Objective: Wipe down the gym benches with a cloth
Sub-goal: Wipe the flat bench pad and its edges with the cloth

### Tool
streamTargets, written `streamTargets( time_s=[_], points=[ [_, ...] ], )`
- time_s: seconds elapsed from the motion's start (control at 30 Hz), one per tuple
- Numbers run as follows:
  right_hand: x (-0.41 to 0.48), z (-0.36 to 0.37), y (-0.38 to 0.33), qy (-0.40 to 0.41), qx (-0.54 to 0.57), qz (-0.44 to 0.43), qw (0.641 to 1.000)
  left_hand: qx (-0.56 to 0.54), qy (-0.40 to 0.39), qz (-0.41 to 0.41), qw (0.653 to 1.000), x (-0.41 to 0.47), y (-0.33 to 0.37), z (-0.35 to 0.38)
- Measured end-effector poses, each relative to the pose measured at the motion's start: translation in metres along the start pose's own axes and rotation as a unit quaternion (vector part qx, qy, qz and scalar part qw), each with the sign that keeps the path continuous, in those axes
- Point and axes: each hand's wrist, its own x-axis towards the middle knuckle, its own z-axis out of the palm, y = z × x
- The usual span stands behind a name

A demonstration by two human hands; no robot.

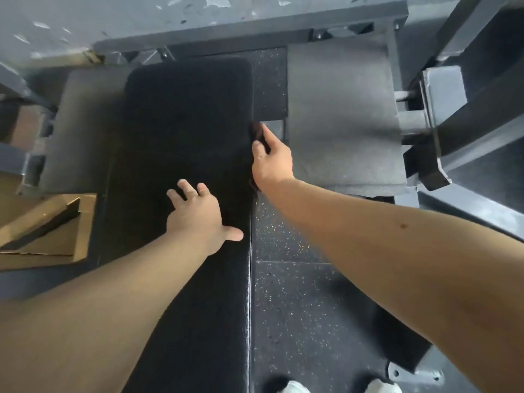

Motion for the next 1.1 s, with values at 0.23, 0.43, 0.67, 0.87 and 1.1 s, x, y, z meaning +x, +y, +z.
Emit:
streamTargets(
  time_s=[0.23,0.43,0.67,0.87,1.1],
  points=[
    [0.05,0.006,-0.041,-0.001,-0.03,-0.042,0.999,0.013,0.009,0.011,1.0,0.001,-0.003,0.002],
    [0.013,0.004,-0.01,0.02,-0.044,-0.06,0.997,-0.024,0.005,0.014,1.0,0.0,-0.005,0.003],
    [0.087,0.011,-0.06,0.02,-0.095,-0.109,0.989,-0.018,0.036,0.026,0.999,0.001,-0.008,0.014],
    [0.061,0.005,-0.026,0.041,-0.066,-0.088,0.993,-0.047,0.007,0.03,0.998,-0.001,-0.007,0.007],
    [0.032,-0.002,-0.026,-0.016,-0.052,-0.057,0.997,-0.05,0.003,0.025,0.998,0.0,-0.005,0.007]
  ],
)
